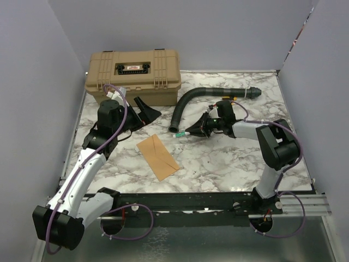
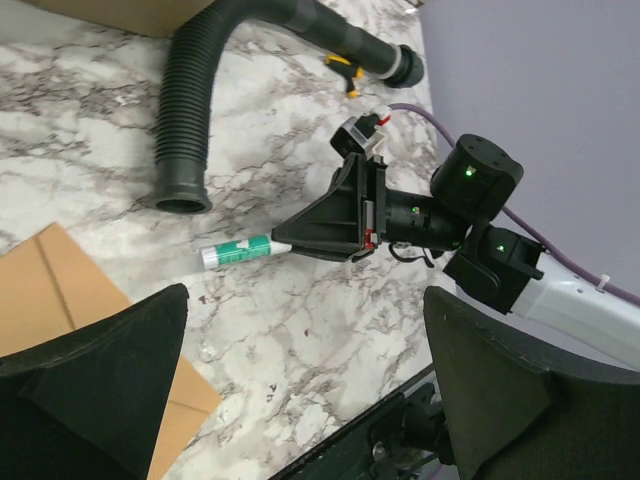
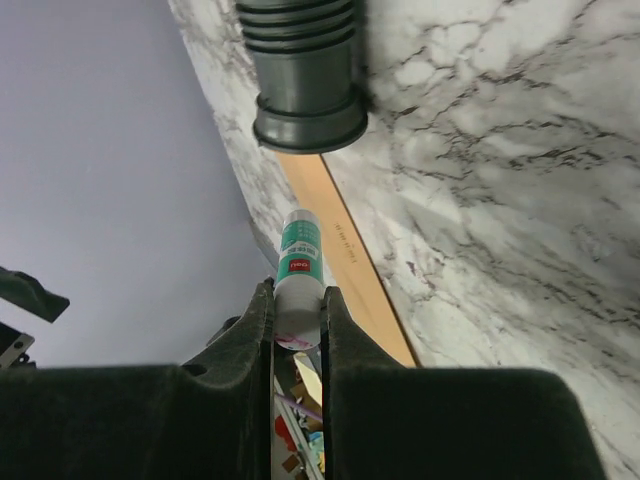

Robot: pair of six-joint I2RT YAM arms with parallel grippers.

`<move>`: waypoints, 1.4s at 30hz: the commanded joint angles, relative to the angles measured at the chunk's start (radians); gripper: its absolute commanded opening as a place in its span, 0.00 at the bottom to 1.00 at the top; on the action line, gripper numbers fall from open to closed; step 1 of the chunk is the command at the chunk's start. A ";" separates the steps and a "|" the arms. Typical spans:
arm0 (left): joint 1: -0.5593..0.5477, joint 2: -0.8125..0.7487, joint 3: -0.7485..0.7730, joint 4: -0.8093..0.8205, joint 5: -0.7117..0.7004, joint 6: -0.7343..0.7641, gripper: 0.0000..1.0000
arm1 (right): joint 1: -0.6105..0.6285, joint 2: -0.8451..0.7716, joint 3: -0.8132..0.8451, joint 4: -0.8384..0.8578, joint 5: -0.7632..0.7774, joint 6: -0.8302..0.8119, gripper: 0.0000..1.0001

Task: Place the letter into the envelope and seal it

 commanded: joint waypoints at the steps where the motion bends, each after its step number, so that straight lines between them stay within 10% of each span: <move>1: 0.003 -0.039 0.013 -0.151 -0.093 0.035 0.99 | 0.013 0.046 -0.012 0.032 0.057 -0.024 0.13; 6: 0.003 -0.038 0.081 -0.300 -0.127 0.104 0.99 | 0.017 0.048 -0.016 0.018 0.161 -0.069 0.47; 21: -0.001 -0.086 0.198 -0.520 -0.417 0.197 0.99 | 0.022 -0.182 0.049 -0.392 0.553 -0.276 0.96; 32: -0.002 -0.067 0.428 -0.644 -0.648 0.214 0.99 | 0.021 -0.325 0.355 -1.122 1.018 -0.360 0.90; 42: -0.002 -0.127 0.530 -0.747 -0.807 0.296 0.99 | 0.022 -0.619 0.393 -1.197 1.084 -0.500 0.89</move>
